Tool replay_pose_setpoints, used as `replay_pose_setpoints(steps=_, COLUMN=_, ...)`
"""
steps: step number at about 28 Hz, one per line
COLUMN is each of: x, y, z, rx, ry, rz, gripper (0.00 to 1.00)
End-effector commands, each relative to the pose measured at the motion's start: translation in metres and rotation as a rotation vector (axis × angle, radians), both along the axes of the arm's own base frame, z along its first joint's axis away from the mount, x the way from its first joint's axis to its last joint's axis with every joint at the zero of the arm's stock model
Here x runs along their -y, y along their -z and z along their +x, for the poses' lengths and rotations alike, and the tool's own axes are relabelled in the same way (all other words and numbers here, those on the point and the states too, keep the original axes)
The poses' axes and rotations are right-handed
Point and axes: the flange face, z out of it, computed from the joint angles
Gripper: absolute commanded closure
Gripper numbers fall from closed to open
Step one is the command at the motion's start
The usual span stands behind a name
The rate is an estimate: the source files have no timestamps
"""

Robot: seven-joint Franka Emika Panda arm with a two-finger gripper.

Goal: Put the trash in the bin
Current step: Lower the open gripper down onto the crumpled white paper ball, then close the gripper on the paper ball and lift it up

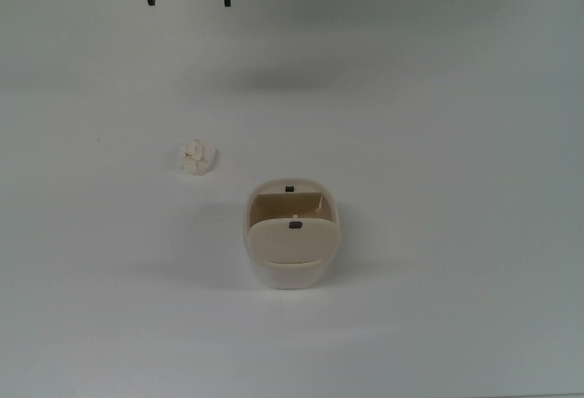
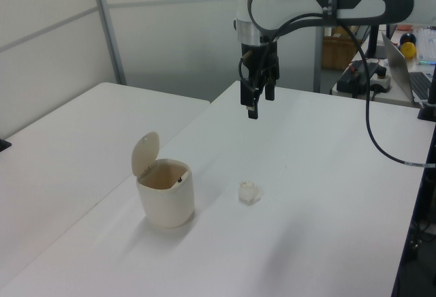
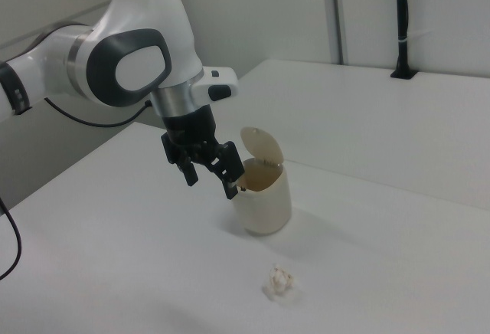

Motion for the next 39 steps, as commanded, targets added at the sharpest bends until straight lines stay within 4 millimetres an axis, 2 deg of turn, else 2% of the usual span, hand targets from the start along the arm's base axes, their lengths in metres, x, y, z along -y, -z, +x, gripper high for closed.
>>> replay_pose_setpoints(steps=1, x=0.005, y=0.001, z=0.000, rx=-0.019, ry=-0.006, rz=0.034, gripper=0.00)
replay_pose_setpoints(steps=3, x=0.008, y=0.008, z=0.003, rx=-0.027, ry=-0.024, rz=0.036, gripper=0.00)
replay_pose_setpoints(steps=6, x=0.012, y=0.031, z=0.014, rx=-0.066, ry=-0.067, rz=0.047, gripper=0.00)
replay_pose_setpoints(steps=7, x=0.013, y=0.045, z=0.019, rx=-0.087, ry=-0.078, rz=0.047, gripper=0.00)
replay_pose_setpoints(steps=11, x=0.016, y=0.080, z=0.034, rx=-0.127, ry=-0.082, rz=0.034, gripper=0.00)
replay_pose_setpoints(steps=13, x=0.019, y=0.104, z=0.044, rx=-0.123, ry=-0.080, rz=0.025, gripper=0.00)
replay_pose_setpoints(steps=15, x=0.020, y=0.121, z=0.049, rx=-0.116, ry=-0.081, rz=0.018, gripper=0.00)
replay_pose_setpoints(steps=16, x=0.022, y=0.140, z=0.053, rx=-0.112, ry=-0.084, rz=0.001, gripper=0.00)
replay_pose_setpoints(steps=20, x=0.024, y=0.179, z=0.059, rx=-0.118, ry=-0.098, rz=-0.029, gripper=0.00)
replay_pose_setpoints(steps=21, x=0.024, y=0.196, z=0.062, rx=-0.118, ry=-0.101, rz=-0.034, gripper=0.00)
replay_pose_setpoints(steps=26, x=0.023, y=0.233, z=0.070, rx=-0.142, ry=-0.105, rz=-0.039, gripper=0.00)
replay_pose_setpoints(steps=31, x=0.023, y=0.263, z=0.078, rx=-0.138, ry=-0.108, rz=-0.045, gripper=0.00)
replay_pose_setpoints(steps=36, x=0.022, y=0.273, z=0.084, rx=-0.115, ry=-0.112, rz=-0.049, gripper=0.01)
replay_pose_setpoints(steps=37, x=0.022, y=0.274, z=0.084, rx=-0.113, ry=-0.113, rz=-0.049, gripper=0.13)
replay_pose_setpoints(steps=39, x=0.022, y=0.275, z=0.085, rx=-0.113, ry=-0.114, rz=-0.049, gripper=0.21)
